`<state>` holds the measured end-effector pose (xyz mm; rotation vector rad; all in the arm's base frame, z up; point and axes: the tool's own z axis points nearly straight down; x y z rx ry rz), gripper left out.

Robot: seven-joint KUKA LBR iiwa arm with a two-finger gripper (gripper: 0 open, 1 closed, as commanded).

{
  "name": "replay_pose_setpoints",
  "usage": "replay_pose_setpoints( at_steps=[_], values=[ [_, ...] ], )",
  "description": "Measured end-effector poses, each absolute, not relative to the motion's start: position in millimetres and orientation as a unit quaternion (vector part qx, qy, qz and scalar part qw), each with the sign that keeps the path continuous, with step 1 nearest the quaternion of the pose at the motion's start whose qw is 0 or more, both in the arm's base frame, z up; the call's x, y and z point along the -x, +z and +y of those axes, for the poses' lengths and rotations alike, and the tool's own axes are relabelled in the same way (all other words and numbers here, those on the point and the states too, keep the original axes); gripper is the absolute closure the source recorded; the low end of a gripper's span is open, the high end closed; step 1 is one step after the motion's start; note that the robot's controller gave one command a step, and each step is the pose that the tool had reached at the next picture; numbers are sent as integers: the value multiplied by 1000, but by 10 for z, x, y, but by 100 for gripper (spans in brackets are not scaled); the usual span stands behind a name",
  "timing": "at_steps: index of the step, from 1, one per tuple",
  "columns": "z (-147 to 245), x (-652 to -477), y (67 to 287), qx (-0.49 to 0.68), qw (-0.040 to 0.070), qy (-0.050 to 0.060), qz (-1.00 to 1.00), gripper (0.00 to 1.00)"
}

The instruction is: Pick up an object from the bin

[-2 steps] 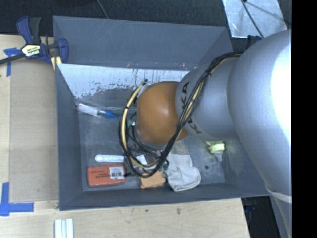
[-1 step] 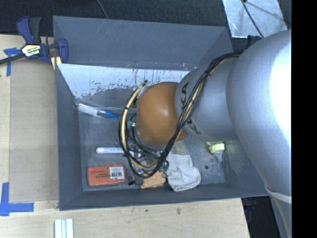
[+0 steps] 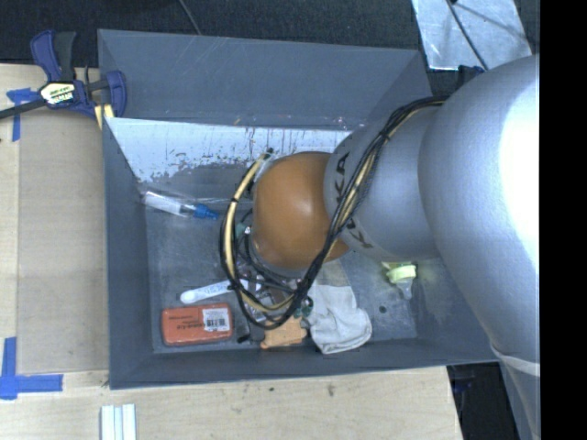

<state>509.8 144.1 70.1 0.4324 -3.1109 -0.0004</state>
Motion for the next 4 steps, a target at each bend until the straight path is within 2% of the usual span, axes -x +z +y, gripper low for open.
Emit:
replay_pose_setpoints(
  at_steps=[1, 2, 3, 4],
  values=[
    [1566, -5127, 1087, -136, 1, 0, -991, 0],
    [1675, -5182, 1299, -137, -5, -1, -991, 0],
    [1767, -5039, 737, -238, 1, 1, -971, 100],
    [1767, -5040, 737, -237, 1, 1, -971, 100]
  ],
)
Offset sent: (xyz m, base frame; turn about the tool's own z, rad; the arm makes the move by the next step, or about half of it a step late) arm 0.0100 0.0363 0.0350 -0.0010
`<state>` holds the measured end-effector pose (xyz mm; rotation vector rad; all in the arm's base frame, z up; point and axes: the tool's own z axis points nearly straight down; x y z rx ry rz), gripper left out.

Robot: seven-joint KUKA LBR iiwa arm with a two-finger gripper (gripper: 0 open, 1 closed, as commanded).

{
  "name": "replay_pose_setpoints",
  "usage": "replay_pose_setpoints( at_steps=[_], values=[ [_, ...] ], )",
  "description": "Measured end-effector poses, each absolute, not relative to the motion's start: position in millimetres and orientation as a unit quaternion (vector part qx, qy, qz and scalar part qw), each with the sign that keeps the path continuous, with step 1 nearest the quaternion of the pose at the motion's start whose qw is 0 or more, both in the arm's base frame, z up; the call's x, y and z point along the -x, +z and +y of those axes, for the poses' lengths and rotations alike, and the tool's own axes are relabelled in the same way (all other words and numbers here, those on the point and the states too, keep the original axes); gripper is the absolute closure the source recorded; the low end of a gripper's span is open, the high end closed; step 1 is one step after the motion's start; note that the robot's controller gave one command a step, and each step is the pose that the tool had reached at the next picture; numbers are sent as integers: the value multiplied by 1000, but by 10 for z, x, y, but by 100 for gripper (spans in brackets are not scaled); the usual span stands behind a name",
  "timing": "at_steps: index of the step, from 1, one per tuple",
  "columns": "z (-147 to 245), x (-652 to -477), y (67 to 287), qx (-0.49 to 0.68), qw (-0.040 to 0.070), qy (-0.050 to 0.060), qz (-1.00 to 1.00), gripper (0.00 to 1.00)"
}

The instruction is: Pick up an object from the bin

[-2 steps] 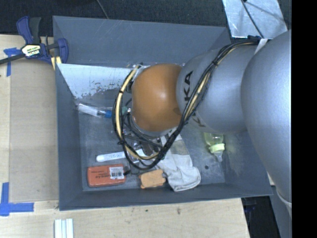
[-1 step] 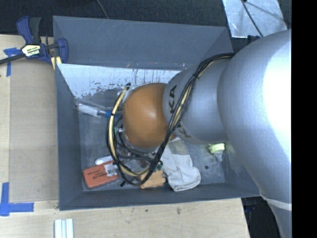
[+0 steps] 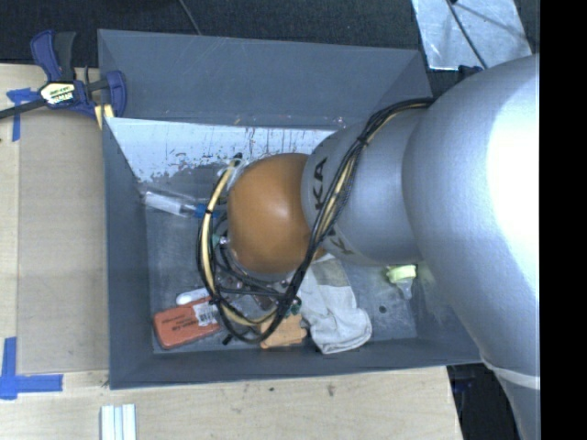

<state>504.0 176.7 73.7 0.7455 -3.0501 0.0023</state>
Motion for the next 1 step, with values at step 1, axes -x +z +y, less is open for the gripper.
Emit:
replay_pose_setpoints(
  at_steps=[1],
  values=[
    [1618, -5340, 737, -248, 1, -4, -969, 100]
  ],
)
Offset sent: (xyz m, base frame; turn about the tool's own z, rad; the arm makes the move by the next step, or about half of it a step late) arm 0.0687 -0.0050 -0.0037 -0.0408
